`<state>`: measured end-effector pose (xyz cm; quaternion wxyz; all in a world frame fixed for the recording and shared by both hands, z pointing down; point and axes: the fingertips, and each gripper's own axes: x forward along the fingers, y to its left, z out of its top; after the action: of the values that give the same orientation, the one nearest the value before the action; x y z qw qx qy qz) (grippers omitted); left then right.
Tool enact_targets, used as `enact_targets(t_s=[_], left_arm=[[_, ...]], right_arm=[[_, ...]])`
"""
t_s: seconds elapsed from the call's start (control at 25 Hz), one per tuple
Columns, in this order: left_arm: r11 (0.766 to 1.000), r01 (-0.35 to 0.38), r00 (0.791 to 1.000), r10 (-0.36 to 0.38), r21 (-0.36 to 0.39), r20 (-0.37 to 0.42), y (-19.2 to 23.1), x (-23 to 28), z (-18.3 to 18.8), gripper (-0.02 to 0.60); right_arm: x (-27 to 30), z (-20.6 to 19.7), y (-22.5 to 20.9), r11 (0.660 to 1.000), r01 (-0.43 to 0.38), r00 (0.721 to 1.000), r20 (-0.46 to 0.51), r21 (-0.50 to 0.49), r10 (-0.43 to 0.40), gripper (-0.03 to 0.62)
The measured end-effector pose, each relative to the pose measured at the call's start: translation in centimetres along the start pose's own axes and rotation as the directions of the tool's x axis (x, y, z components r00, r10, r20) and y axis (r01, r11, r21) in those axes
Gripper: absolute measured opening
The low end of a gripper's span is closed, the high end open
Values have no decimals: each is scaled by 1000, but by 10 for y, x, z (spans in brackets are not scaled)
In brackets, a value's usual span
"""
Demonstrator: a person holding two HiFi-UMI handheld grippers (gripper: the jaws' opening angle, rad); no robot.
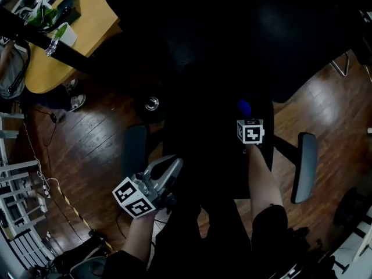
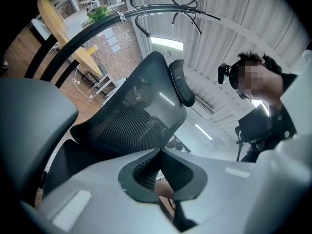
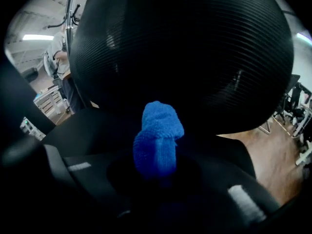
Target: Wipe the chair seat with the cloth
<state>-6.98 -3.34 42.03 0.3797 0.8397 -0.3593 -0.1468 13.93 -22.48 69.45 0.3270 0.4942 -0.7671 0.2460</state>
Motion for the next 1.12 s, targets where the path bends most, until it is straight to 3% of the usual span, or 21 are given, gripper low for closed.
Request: enact_targets(t_s=[0.16, 0.28, 0.68, 0.84, 0.96, 1.12], left_arm=[[1000, 14, 1000, -14, -2, -13, 2, 11, 0, -3], [1000, 13, 1000, -13, -8, -19, 3, 16, -2, -3], [999, 33, 999, -33, -5, -4, -13, 19, 0, -3], [999, 30, 999, -29, -16, 17, -12, 9, 1, -3], [999, 30, 998, -28, -37, 54, -14, 1, 5, -3], [999, 29, 996, -26, -38, 86, -16, -11, 11, -3]], right_arm=[[-29, -16, -66, 994, 110, 994, -21, 13, -110, 37], [-49, -22, -93, 990, 137, 990, -29, 29, -136, 37], [-69, -21, -108, 988, 132, 991, 2, 86, -132, 38], [-59, -11, -51, 997, 61, 997, 33, 54, -63, 38], [-39, 8, 20, 998, -58, 997, 47, 18, 57, 38], [-14, 28, 128, 976, -218, 974, 50, -17, 219, 38]])
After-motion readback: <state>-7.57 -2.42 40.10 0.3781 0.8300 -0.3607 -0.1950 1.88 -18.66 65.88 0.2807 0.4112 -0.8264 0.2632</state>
